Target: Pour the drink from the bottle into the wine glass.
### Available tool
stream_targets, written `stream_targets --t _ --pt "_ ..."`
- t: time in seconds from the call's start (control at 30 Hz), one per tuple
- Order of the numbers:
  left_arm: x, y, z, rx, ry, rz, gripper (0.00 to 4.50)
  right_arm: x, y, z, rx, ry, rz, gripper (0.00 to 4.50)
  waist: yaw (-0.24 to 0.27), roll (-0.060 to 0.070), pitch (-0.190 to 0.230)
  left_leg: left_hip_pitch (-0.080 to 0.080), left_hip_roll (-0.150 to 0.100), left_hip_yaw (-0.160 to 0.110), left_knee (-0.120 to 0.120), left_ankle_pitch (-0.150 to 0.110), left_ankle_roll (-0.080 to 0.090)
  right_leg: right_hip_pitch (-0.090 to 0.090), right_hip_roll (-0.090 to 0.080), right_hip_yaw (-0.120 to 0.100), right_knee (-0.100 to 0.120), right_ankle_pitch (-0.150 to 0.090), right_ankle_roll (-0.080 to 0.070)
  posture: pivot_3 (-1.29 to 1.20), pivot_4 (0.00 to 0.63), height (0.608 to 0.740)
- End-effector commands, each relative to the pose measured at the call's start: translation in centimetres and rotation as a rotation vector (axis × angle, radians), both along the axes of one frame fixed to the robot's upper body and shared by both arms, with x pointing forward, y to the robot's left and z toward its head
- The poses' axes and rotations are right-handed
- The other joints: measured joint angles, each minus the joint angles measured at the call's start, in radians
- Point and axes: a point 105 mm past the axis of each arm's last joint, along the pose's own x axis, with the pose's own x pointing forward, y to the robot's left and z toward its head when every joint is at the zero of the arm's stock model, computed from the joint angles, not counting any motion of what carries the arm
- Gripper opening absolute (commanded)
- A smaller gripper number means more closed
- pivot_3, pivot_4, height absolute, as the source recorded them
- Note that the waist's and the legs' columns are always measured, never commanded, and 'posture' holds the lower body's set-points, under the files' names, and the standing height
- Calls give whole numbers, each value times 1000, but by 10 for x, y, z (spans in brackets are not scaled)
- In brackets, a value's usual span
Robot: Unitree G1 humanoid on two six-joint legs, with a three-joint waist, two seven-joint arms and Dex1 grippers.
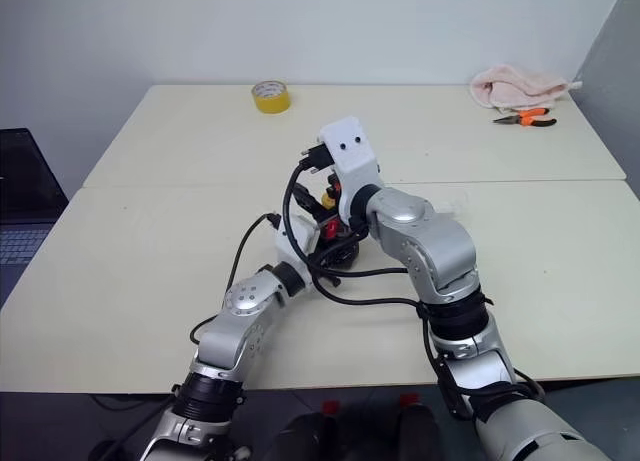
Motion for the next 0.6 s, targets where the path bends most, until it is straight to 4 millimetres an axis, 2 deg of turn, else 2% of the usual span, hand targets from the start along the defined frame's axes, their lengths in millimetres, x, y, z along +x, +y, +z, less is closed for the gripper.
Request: stream_targets --t 0.03,0.6 --pt "0 1 21 -32 -83 1 809 1 -8 9 14 -44 -23 4500 0 0 0 0 0 0 0 0 0 0 0 0 0 0 0 0 150 740" --pt "1 4 20 -30 -80 1 774 12 -42 0 -18 -33 -122 4500 -3 0 0 0 0 0 0 0 0 0 0 0 0 0 0 0 150 740"
